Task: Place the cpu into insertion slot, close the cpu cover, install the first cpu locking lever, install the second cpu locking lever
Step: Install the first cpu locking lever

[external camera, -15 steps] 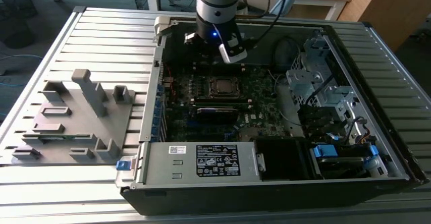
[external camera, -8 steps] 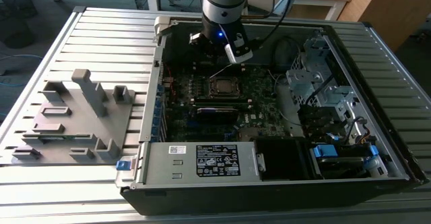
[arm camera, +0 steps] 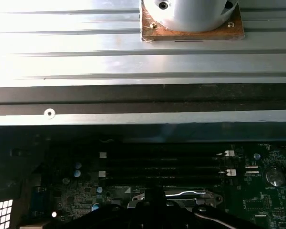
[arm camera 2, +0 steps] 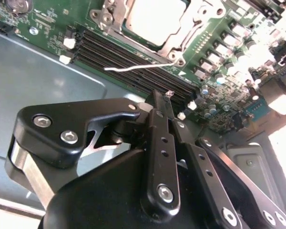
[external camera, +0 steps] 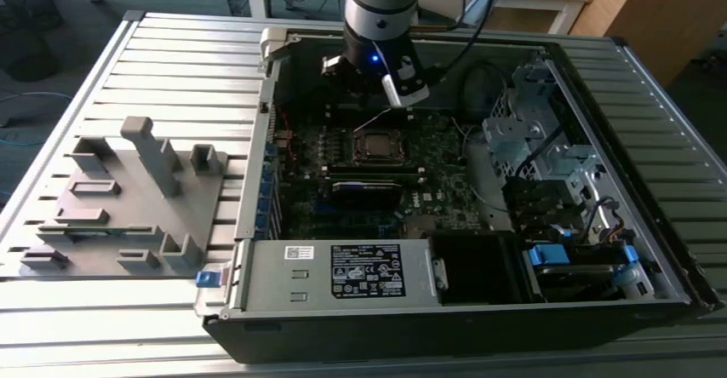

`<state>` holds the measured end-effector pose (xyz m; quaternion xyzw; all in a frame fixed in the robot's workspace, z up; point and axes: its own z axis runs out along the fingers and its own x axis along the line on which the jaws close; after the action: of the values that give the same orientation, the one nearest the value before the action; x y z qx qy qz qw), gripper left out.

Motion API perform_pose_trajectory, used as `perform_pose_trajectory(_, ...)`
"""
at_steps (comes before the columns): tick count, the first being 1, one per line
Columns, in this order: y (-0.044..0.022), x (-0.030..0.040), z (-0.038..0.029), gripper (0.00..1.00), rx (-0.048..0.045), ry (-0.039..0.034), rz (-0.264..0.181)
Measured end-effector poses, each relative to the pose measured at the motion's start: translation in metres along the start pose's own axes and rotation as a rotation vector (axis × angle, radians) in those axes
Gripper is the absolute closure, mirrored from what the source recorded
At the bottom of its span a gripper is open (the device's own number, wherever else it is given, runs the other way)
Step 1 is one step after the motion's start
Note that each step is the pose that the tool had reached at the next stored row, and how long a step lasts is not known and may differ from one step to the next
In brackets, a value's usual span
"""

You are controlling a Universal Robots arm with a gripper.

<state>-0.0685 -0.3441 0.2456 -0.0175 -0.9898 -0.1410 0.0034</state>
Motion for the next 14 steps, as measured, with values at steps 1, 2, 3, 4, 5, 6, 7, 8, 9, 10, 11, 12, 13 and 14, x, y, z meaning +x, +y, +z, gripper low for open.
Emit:
perform_pose_trajectory(1, 0.0000, -0.0017, 0.0001, 0.90, 0.0000, 0.0000, 0.000)
perform_pose_trajectory(2, 0.0000, -0.0033, 0.0002, 0.90, -0.0001, 0.0000, 0.000)
perform_pose_trajectory(3, 0.0000, -0.0049, 0.0002, 0.90, 0.0000, 0.0000, 0.000)
perform_pose_trajectory(4, 0.0000, -0.0059, 0.0003, 0.90, 0.0000, 0.0001, 0.000)
perform_pose_trajectory(5, 0.0000, -0.0062, 0.0003, 0.90, -0.0001, 0.0001, 0.000)
perform_pose_trajectory(6, 0.0001, -0.0066, 0.0003, 0.90, -0.0001, 0.0000, 0.000)
perform_pose_trajectory(7, 0.0001, -0.0069, 0.0003, 0.90, -0.0001, 0.0000, 0.000)
perform_pose_trajectory(8, 0.0001, -0.0071, 0.0003, 0.90, -0.0001, 0.0000, 0.000)
perform_pose_trajectory(9, 0.0001, -0.0074, 0.0003, 0.90, -0.0001, 0.0000, 0.000)
perform_pose_trajectory(10, 0.0001, -0.0076, 0.0003, 0.90, -0.0001, 0.0000, 0.000)
perform_pose_trajectory(11, 0.0001, -0.0078, 0.0003, 0.90, 0.0000, 0.0000, 0.000)
perform_pose_trajectory(12, 0.0001, -0.0079, 0.0003, 0.90, 0.0000, 0.0000, 0.000)
perform_pose_trajectory(13, 0.0002, -0.0082, 0.0003, 0.90, 0.0000, 0.0000, 0.000)
perform_pose_trajectory(14, 0.0002, -0.0084, 0.0003, 0.90, 0.0000, 0.0000, 0.000)
